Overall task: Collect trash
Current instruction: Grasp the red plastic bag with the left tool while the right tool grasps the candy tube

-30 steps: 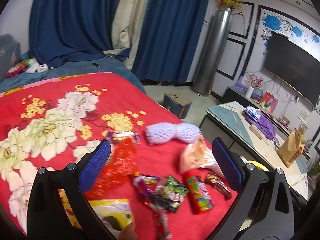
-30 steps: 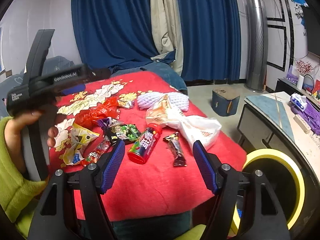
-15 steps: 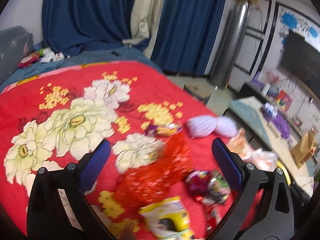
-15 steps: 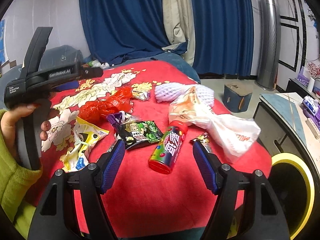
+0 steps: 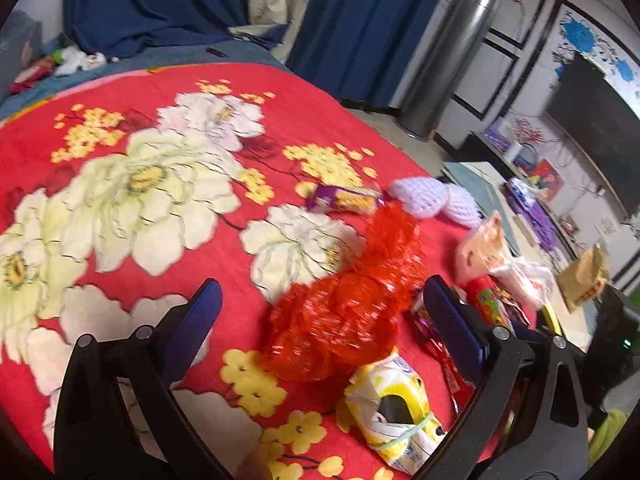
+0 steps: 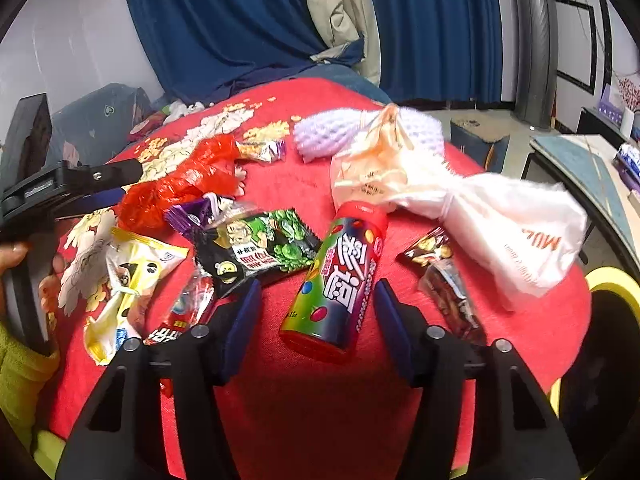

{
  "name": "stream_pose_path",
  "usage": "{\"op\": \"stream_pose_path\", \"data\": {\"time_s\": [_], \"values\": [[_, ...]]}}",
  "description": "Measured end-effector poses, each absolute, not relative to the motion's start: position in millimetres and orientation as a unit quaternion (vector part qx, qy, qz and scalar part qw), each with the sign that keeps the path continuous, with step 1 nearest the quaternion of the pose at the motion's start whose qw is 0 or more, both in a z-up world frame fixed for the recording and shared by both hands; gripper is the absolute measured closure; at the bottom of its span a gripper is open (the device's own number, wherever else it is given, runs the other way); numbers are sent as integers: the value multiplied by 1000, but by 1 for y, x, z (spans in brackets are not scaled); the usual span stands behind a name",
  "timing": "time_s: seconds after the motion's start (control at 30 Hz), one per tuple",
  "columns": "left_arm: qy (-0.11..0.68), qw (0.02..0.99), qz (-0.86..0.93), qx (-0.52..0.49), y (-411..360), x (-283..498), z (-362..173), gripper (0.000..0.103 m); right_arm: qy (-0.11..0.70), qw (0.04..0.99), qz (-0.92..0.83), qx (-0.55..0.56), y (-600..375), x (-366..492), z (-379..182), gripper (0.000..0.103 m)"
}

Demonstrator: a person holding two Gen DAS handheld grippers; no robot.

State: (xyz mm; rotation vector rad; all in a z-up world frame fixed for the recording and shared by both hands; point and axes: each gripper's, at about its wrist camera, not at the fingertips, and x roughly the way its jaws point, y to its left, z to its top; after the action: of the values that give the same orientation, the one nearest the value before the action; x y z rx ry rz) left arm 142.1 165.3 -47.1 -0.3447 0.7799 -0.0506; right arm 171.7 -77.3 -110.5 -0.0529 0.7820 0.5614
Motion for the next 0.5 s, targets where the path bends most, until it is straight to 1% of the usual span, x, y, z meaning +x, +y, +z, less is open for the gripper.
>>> {"op": "stream_pose_path", "data": {"time_s": [0.17, 0.23, 0.27, 0.33, 0.37, 0.5], "values": [[391, 905, -42, -164, 156, 147, -57, 12, 379, 887, 263, -19, -75, 176, -117, 53], [395, 903, -49, -163, 153, 149, -61, 14, 378, 888, 263, -17, -77, 176, -117, 60], [397, 902, -52, -162, 152, 150, -64, 15, 377, 888, 264, -16, -79, 176, -118, 60], [401, 899, -56, -166, 152, 152, -68, 21, 375, 887, 268, -13, -81, 176, -118, 61], [403, 898, -57, -168, 153, 152, -69, 22, 374, 888, 269, -13, -82, 175, -118, 61], [406, 895, -64, -175, 156, 153, -71, 34, 369, 888, 273, -17, -83, 172, -118, 63]]}}
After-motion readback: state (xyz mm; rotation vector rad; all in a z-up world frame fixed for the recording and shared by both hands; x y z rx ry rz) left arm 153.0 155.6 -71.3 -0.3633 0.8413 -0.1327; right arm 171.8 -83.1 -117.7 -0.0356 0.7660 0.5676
